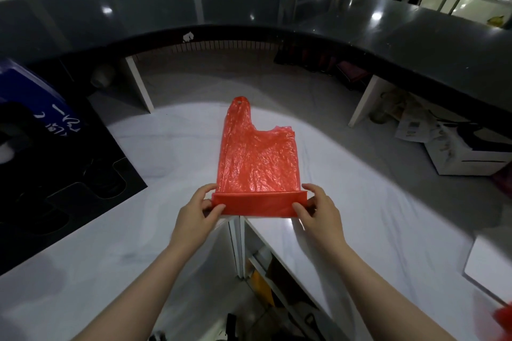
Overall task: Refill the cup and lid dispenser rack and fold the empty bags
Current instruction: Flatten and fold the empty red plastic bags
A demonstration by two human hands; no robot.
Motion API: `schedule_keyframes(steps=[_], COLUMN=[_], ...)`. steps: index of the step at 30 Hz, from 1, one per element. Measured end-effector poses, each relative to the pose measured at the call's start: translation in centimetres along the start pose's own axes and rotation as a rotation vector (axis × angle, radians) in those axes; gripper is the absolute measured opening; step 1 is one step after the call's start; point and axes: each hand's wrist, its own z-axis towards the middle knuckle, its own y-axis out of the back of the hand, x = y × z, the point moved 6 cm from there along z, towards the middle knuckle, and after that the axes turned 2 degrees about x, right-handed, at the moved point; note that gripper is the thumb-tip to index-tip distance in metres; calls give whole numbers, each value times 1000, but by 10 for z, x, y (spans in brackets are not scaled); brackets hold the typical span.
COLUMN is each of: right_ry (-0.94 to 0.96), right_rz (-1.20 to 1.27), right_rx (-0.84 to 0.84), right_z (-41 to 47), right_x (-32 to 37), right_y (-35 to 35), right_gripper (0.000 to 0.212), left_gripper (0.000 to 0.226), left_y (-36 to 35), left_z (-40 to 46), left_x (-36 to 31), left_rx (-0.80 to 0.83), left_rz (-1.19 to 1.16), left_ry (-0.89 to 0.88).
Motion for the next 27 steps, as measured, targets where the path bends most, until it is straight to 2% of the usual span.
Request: schedule_keyframes(steps=[2,4,5,7,9,10,11,13,15,18,20,24,27], right_ry=[-27,-3,20,41,7,-13,-22,31,158,288,266,249,266], right_rz=[-17,-94,-145,-215,-196,-163,-140,-179,-388,-627,-635,-515,-399], right_rx=[2,-1,-2,-20,-30,-28,-31,-61,-49,186,261,209,235], right_z=[2,5,6,8,8,7,5,-1,-8,-9,-7,-7,2], right_x=[-3,-6,-7,-8,-10,-10,-9,-4,5,9,7,9,13], right_y=[-2,-5,-7,-10,-11,-11,-11,-10,-13,-30,-32,-20,-9], right_gripper=[36,19,10,6,27,41,52,59,62,62,63,62,61], left_gripper=[46,53,58,60,56,58,62,70,71,73,72,63,55], left_y=[-2,-5,-6,-12,-25,-33,-40,-48,-50,-50,-48,-38,-29], left_z=[-2,-4,-6,-10,-15,-15,-13,-6,-2,0,1,1,1], left_x=[-2,-5,-6,-20,-33,-33,-29,-11,2,5,4,-4,-12], left_rx=[-12,-8,-9,-39,-9,64,160,298,338,348,359,307,231], left_rz=[53,162,244,474,715,800,854,895,923,936,906,652,502], left_ry=[-38,-124,-189,-427,-666,-700,-668,-541,-468,-470,-470,-445,-450])
